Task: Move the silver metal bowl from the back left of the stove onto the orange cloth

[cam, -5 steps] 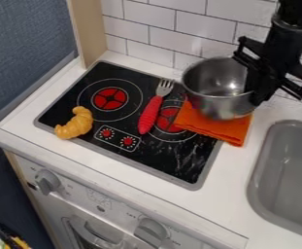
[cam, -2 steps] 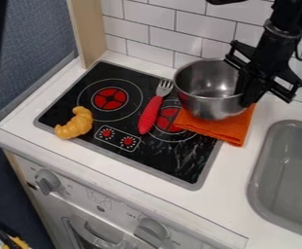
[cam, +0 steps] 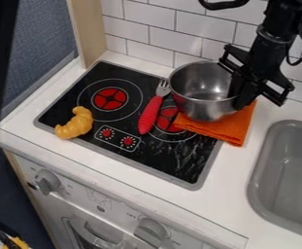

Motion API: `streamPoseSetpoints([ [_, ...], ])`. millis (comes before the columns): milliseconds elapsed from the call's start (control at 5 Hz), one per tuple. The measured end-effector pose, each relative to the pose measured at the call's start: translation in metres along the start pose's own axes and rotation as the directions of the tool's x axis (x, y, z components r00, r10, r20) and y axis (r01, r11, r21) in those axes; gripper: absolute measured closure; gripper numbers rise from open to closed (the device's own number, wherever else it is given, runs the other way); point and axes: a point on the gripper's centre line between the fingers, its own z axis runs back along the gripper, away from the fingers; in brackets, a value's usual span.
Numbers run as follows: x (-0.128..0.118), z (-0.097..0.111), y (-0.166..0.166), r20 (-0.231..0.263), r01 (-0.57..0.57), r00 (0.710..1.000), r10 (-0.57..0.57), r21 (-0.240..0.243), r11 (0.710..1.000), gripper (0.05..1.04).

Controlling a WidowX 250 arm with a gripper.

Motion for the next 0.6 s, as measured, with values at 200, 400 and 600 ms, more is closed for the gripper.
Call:
streamPoseSetpoints([
  [200, 0.000, -0.001, -0.002, 0.002, 0.015, 1.000, -0.015, -0.009, 1.000, 0.990],
  [400, 0.000, -0.003, -0.008, 0.011, 0.032, 0.999, -0.032, -0.015, 0.999, 0.825],
  [600, -0.001, -0.005, -0.012, 0.013, 0.028, 1.000, -0.027, -0.033, 0.999, 0.549],
])
